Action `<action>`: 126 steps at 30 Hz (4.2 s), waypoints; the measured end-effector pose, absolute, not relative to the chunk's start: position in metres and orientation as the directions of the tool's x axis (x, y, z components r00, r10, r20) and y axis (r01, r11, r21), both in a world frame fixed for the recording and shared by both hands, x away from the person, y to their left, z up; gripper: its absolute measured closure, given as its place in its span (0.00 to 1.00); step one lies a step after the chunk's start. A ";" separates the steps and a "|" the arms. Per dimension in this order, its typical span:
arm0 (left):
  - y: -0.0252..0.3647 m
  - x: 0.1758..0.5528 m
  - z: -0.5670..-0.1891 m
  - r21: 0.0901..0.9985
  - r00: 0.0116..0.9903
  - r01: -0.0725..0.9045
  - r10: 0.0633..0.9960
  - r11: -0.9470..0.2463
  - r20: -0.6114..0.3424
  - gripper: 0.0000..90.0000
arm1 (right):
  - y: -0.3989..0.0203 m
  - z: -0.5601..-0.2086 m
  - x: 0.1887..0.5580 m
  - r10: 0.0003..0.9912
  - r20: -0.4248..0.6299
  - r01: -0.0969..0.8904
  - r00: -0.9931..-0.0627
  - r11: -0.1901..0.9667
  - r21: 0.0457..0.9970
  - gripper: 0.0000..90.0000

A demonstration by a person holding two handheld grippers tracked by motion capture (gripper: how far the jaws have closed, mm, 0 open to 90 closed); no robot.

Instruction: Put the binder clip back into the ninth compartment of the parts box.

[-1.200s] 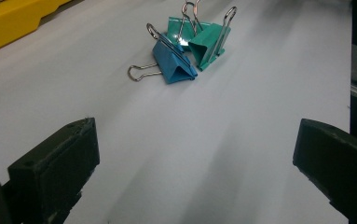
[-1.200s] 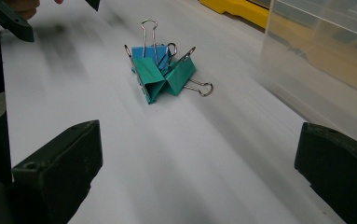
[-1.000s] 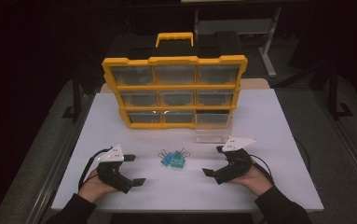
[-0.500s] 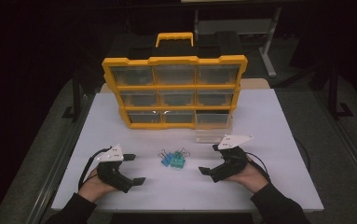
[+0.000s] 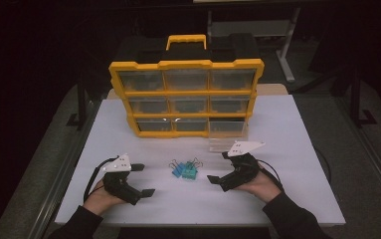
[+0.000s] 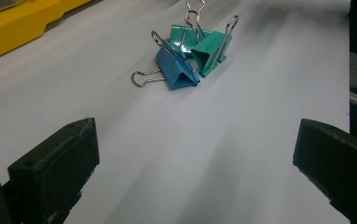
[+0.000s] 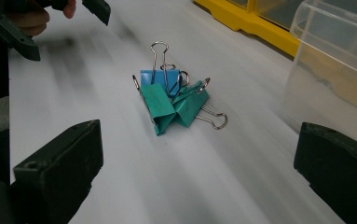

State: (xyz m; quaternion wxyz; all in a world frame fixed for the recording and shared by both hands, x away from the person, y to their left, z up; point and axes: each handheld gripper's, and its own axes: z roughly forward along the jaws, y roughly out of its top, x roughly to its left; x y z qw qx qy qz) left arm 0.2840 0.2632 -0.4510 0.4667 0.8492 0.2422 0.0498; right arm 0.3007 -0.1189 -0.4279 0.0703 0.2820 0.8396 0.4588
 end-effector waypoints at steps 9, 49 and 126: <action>0.263 0.284 -0.451 0.816 0.879 0.364 0.456 -0.449 -0.141 0.00 | -0.113 -0.426 0.304 0.524 0.142 0.400 -0.840 0.420 0.815 0.02; 0.265 0.284 -0.451 0.821 0.879 0.366 0.453 -0.437 -0.151 0.00 | -0.076 -0.415 0.318 0.437 0.157 0.352 -0.886 0.410 0.841 0.07; 0.265 0.285 -0.453 0.820 0.878 0.370 0.453 -0.437 -0.155 0.00 | -0.044 -0.445 0.333 0.291 0.145 0.297 -0.946 0.594 0.748 0.90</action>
